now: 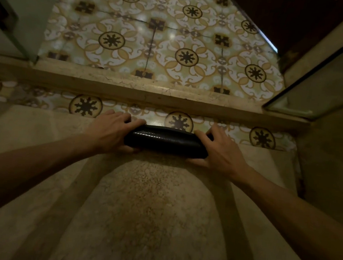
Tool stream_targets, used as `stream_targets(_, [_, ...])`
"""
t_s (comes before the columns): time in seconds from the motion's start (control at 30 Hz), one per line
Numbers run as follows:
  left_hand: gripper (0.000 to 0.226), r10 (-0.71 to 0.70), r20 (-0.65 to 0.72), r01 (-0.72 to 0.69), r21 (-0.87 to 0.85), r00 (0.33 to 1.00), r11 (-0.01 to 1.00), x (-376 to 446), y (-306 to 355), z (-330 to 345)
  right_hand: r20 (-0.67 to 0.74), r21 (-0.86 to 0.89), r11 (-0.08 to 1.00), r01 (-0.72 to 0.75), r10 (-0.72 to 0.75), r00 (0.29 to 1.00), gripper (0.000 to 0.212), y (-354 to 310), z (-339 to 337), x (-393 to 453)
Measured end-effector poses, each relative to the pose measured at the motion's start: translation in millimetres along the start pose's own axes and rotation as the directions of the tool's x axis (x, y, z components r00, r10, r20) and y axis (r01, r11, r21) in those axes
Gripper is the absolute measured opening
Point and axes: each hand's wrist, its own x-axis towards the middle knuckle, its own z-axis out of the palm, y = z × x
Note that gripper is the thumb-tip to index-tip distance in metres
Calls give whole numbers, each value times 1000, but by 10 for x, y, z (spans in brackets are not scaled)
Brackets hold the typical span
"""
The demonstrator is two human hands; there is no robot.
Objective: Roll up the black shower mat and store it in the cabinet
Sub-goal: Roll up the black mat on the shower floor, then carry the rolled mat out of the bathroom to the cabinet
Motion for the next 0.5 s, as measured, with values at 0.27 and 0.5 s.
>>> stream_targets(0.27, [85, 47, 43, -44, -58, 998, 997, -442, 36, -1294, 18, 82, 996, 23, -24, 1000, 81, -192, -1363, -340])
stream_targets(0.5, [78, 83, 67, -76, -99, 994, 992, -1103, -77, -3375, 33, 165, 986, -31, 26, 999, 79, -589, -3400, -713])
